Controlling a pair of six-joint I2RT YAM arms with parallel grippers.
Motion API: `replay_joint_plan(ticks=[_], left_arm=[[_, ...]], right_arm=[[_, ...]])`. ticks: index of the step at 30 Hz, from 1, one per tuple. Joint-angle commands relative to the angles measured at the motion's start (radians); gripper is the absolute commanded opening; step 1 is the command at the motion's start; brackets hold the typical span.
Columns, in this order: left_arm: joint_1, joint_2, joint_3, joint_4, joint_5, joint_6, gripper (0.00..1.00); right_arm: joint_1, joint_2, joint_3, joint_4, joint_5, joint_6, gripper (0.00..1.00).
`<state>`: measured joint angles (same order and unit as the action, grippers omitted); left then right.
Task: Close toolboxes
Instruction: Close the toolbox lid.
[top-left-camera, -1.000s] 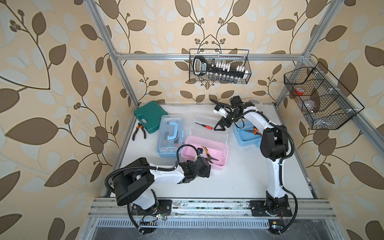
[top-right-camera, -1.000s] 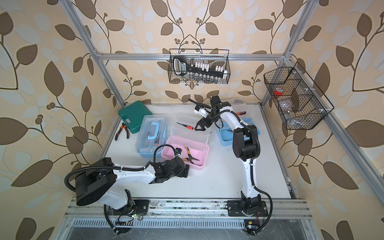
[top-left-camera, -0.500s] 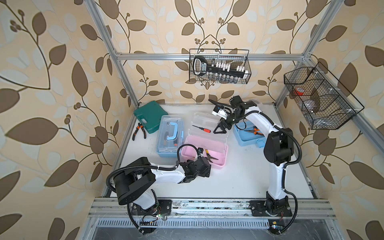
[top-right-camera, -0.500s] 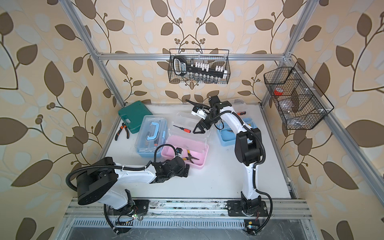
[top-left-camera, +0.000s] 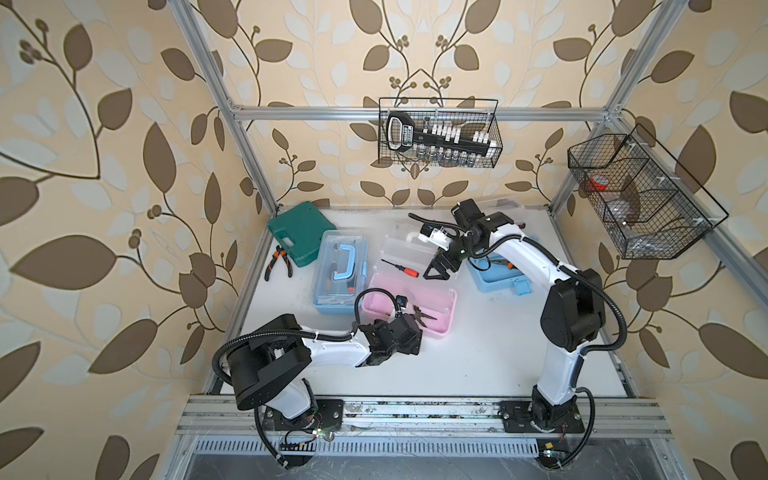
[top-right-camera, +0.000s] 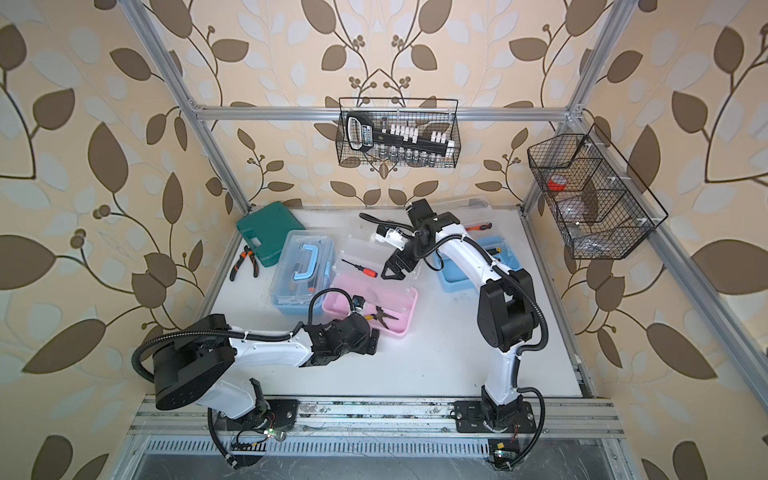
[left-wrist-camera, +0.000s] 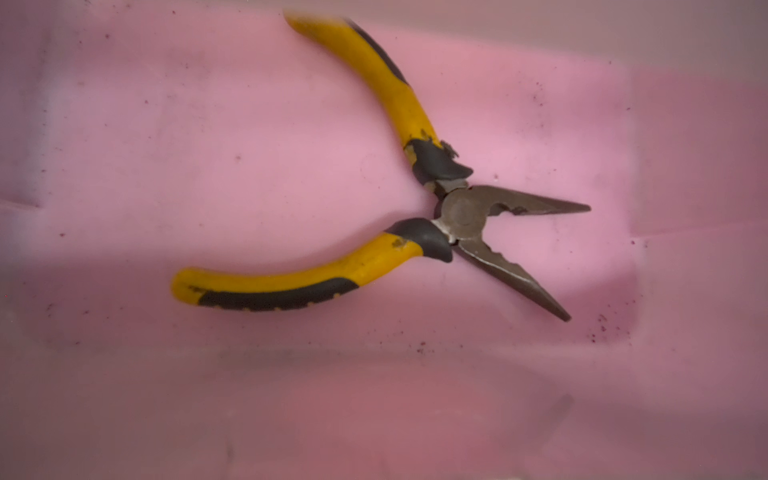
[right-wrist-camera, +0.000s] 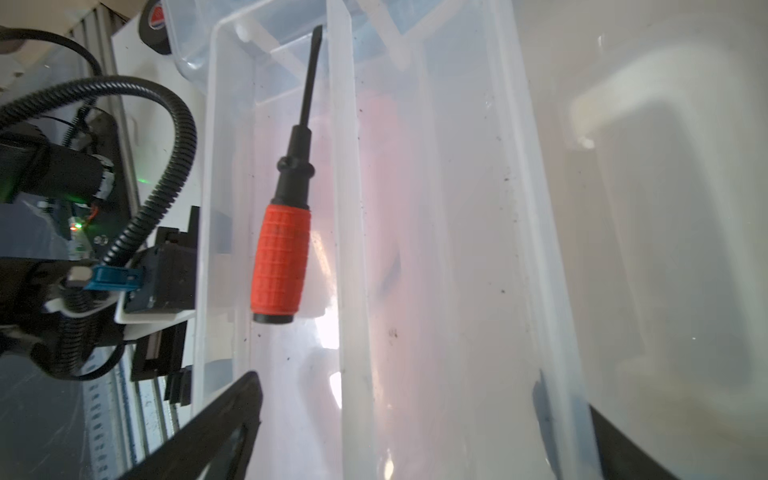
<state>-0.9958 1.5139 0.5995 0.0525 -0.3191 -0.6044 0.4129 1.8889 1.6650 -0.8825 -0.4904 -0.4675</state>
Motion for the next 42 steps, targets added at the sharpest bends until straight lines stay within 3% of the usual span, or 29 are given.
replay_joint_plan(ticks=[1, 7, 18, 27, 42], left_arm=[[0.007, -0.025, -0.001, 0.069, -0.020, 0.004, 0.99], [0.007, -0.046, -0.013, 0.064, -0.026, 0.002, 0.99], [0.006, -0.064, -0.027, 0.066, -0.032, 0.002, 0.99], [0.005, -0.080, -0.043, 0.082, -0.023, 0.007, 0.99], [0.005, -0.227, -0.096, 0.027, -0.050, -0.001, 0.99]], right_arm=[[0.063, -0.073, -0.075, 0.071, 0.073, 0.099, 0.98], [0.129, -0.151, -0.183, 0.186, 0.252, 0.171, 0.98], [0.242, -0.164, -0.206, 0.214, 0.479, 0.202, 0.98], [0.298, -0.136, -0.244, 0.210, 0.449, 0.230, 0.98], [0.383, -0.122, -0.301, 0.268, 0.622, 0.397, 0.98]])
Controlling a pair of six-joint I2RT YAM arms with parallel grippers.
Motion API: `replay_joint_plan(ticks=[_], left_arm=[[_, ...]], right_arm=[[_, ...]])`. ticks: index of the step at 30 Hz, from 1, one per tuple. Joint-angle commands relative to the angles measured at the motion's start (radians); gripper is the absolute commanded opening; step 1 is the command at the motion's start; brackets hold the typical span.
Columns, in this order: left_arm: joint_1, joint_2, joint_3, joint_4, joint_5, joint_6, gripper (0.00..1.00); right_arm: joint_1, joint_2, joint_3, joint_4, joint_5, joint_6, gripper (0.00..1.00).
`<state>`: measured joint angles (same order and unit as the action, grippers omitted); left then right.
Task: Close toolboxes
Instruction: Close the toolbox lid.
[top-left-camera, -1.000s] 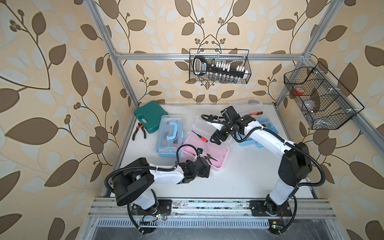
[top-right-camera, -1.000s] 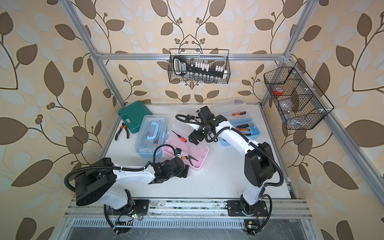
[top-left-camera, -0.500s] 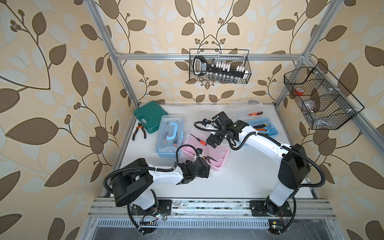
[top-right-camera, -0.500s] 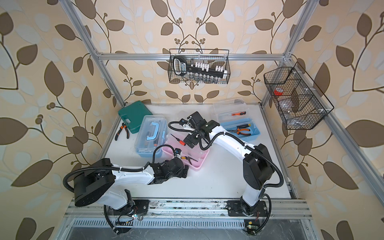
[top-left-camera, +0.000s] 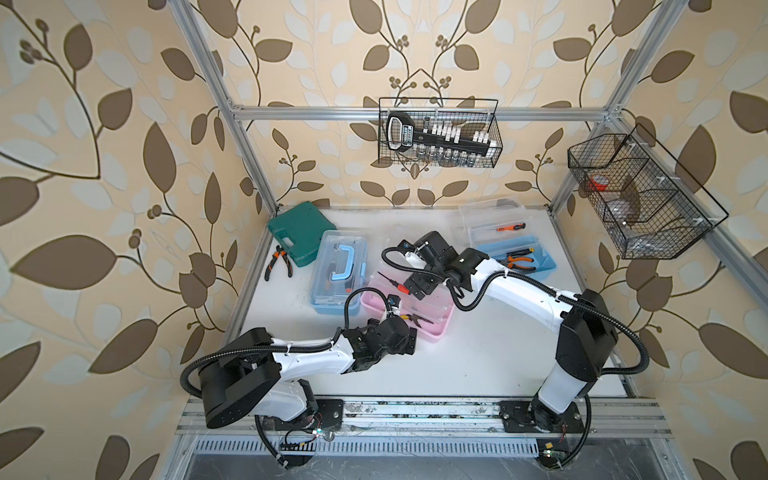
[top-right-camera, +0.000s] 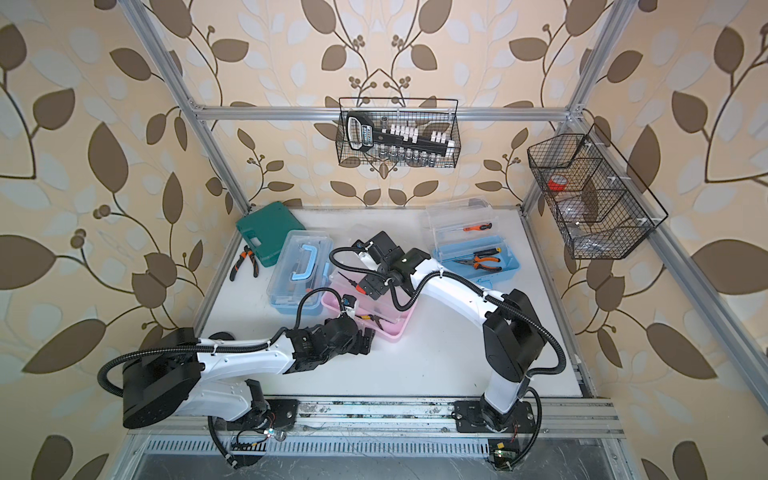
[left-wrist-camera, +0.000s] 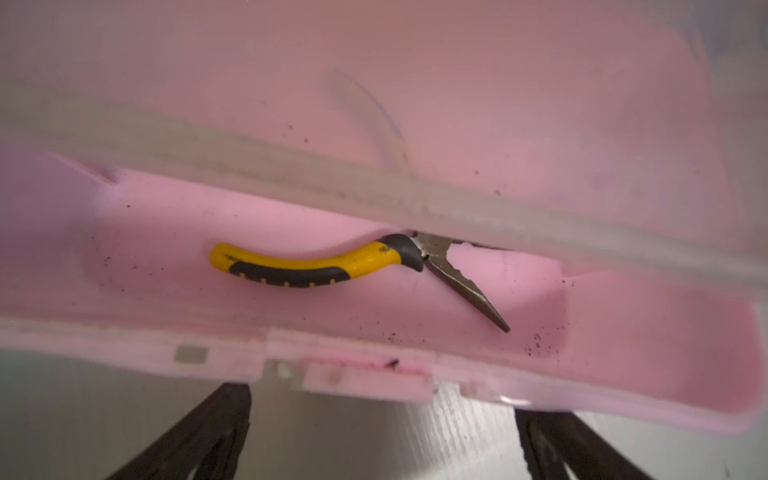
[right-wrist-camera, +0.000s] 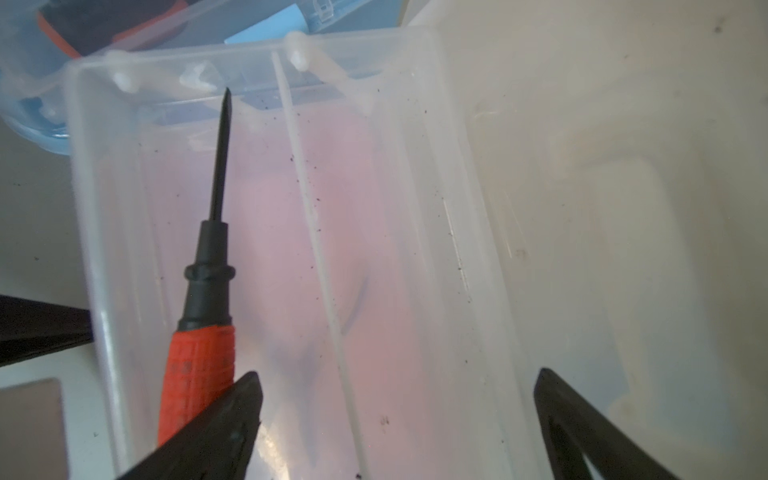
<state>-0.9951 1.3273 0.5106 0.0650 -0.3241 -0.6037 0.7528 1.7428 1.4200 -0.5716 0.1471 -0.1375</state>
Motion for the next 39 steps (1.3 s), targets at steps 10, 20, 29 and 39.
replay_joint_plan(ticks=[10, 20, 29, 39], left_arm=[[-0.004, -0.155, -0.012, -0.090, -0.027, 0.016, 0.99], [-0.005, -0.282, 0.021, -0.333, -0.005, 0.021, 0.99], [-0.005, -0.391, 0.061, -0.480, -0.025, -0.002, 0.99], [-0.005, -0.386, 0.127, -0.582, -0.035, -0.007, 0.99]], right_arm=[[0.084, 0.038, -0.087, -0.002, 0.036, 0.135, 0.98], [0.108, 0.024, -0.155, 0.063, 0.034, 0.204, 0.98], [0.120, 0.004, -0.187, 0.081, 0.007, 0.255, 0.98], [0.122, -0.129, -0.273, 0.138, 0.007, 0.316, 0.98]])
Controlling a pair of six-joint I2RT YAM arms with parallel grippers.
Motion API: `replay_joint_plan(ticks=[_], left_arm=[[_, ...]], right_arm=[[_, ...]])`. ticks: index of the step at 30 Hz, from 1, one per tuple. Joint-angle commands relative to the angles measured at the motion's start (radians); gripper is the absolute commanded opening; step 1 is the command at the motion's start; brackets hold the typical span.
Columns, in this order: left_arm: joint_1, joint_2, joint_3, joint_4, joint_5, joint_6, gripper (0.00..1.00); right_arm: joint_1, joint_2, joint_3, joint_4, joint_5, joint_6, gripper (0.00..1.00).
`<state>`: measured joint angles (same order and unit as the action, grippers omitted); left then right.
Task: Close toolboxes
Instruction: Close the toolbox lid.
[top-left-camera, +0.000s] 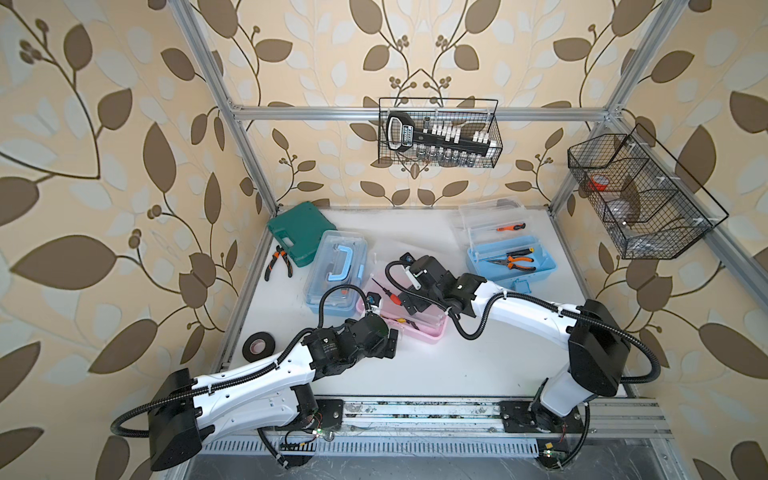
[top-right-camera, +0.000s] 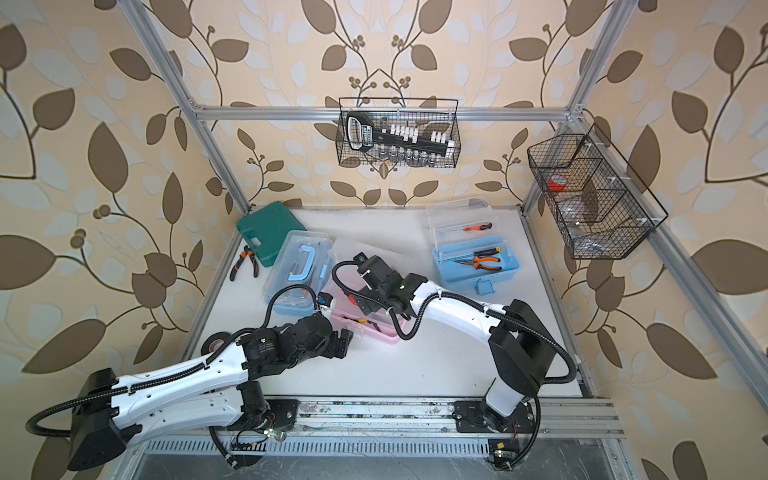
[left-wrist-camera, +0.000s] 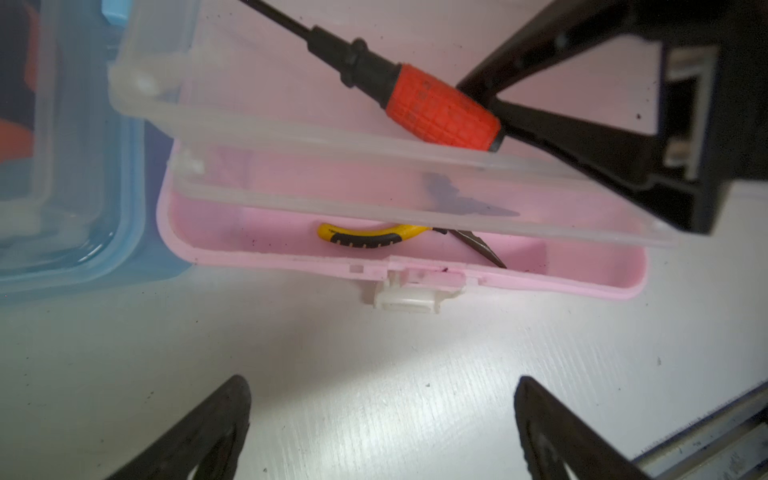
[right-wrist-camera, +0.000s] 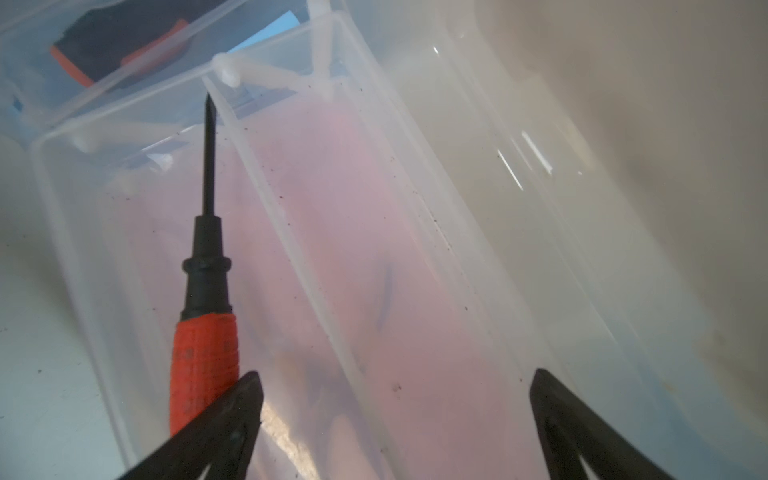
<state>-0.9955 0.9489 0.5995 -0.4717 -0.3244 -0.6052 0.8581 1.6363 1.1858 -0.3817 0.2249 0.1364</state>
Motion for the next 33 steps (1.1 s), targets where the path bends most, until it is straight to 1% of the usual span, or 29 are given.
replay_joint_plan(ticks=[1, 7, 15, 21, 29, 33], left_arm=[[-0.004, -0.004, 0.040, -0.047, -0.034, -0.004, 0.99], [-0.005, 0.005, 0.046, -0.057, -0.028, -0.003, 0.99], [-0.005, -0.093, 0.052, -0.103, 0.008, 0.012, 0.99], [-0.005, -0.147, 0.065, -0.150, -0.002, 0.013, 0.99], [-0.005, -0.123, 0.077, -0.155, -0.005, 0.007, 0.99], [-0.004, -0.123, 0.080, -0.167, -0.012, 0.003, 0.99]], right_arm=[[0.018, -0.033, -0.043, -0.046, -0.061, 0.047, 0.98], [0.029, -0.054, -0.063, -0.043, 0.018, 0.042, 0.98], [0.035, -0.046, -0.075, -0.048, 0.086, 0.042, 0.98], [0.041, -0.098, -0.084, -0.066, 0.055, 0.065, 0.98], [0.061, -0.173, -0.121, -0.078, 0.024, 0.131, 0.98], [0.065, -0.222, -0.155, -0.060, -0.023, 0.148, 0.98]])
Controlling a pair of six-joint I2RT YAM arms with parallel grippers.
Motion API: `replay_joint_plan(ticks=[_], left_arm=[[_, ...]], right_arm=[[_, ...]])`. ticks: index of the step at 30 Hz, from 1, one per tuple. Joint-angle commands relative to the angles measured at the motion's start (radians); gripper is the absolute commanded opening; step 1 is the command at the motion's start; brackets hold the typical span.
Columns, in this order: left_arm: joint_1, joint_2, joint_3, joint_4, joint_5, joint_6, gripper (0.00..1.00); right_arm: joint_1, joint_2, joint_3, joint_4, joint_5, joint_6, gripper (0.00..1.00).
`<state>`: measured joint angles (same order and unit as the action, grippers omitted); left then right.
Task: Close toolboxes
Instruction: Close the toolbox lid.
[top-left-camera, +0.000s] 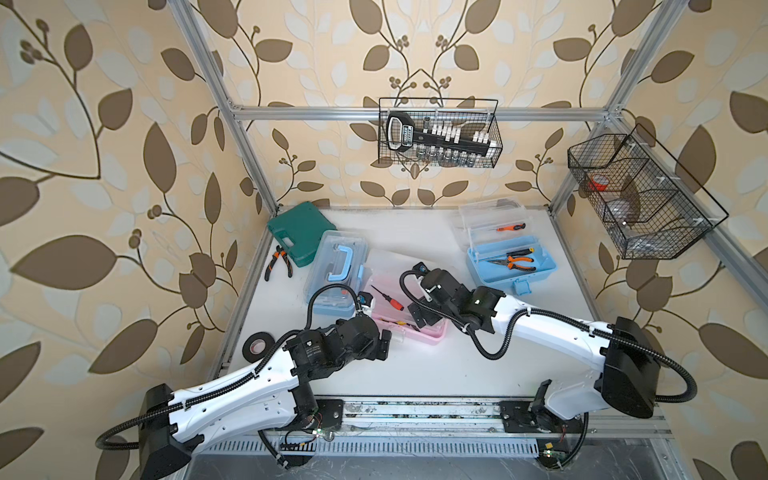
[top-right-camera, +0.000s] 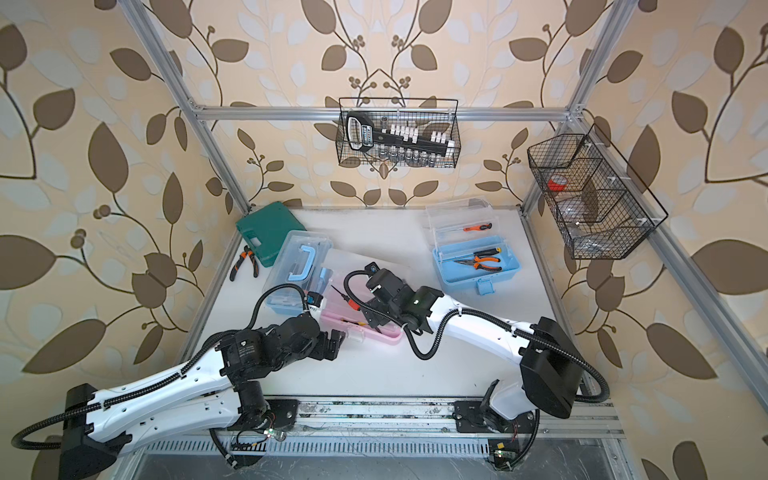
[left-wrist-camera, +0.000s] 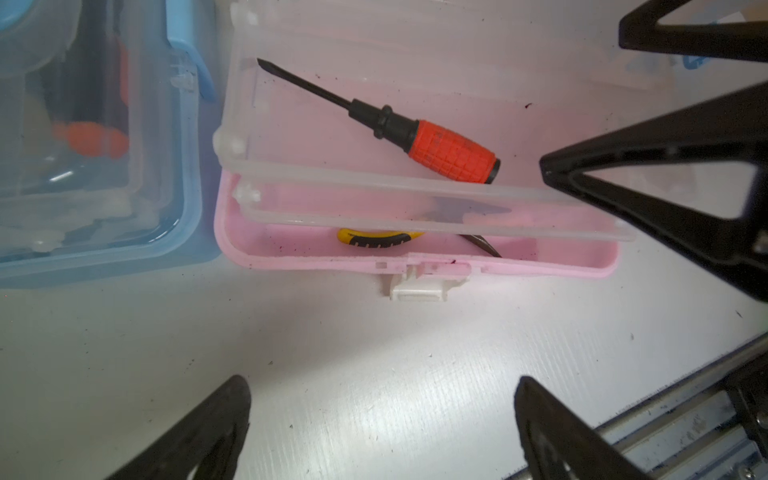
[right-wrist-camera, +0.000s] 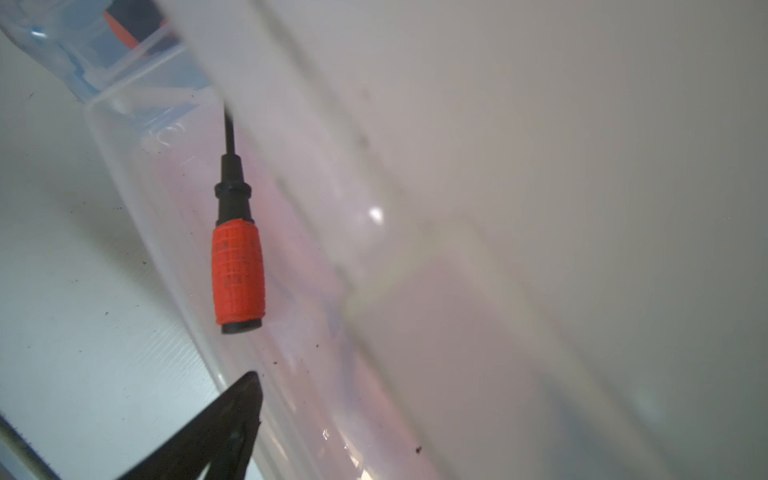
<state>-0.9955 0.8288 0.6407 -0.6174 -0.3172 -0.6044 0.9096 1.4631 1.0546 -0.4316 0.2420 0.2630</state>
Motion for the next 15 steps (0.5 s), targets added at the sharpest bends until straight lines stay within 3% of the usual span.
replay_joint_plan(ticks=[1, 10, 15], left_arm=[[-0.005, -0.006, 0.039, -0.027, -0.023, 0.001, 0.99], [-0.005, -0.003, 0.033, -0.026, -0.024, 0.001, 0.99], [-0.005, 0.015, 0.033, -0.012, -0.024, 0.006, 0.99]], right_arm=[[0.012, -0.065, -0.031, -0.005, -0.057, 0.027, 0.98], [0.016, -0.175, -0.091, 0.039, -0.206, 0.035, 0.98], [0.022, -0.210, -0.162, 0.104, -0.363, -0.034, 0.98]])
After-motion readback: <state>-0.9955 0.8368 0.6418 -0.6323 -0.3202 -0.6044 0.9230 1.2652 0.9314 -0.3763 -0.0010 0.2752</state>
